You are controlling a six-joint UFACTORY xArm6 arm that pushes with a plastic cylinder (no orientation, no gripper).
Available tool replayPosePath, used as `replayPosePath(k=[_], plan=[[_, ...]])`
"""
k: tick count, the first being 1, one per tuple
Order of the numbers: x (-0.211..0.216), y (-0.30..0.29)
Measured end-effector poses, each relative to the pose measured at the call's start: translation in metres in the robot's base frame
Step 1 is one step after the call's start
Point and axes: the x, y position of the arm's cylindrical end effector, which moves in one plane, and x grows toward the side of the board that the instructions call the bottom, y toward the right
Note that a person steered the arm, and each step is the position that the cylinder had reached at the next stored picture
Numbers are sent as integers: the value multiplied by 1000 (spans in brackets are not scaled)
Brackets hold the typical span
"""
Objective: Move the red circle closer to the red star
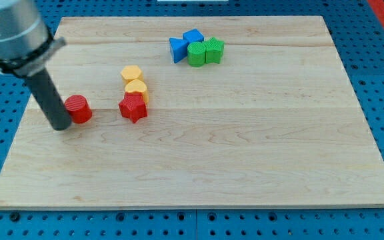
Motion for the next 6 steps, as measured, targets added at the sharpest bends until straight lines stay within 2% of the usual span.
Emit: replayPosePath(k=[1,4,6], plan=[[-9,-7],[-37,22],[-27,67]])
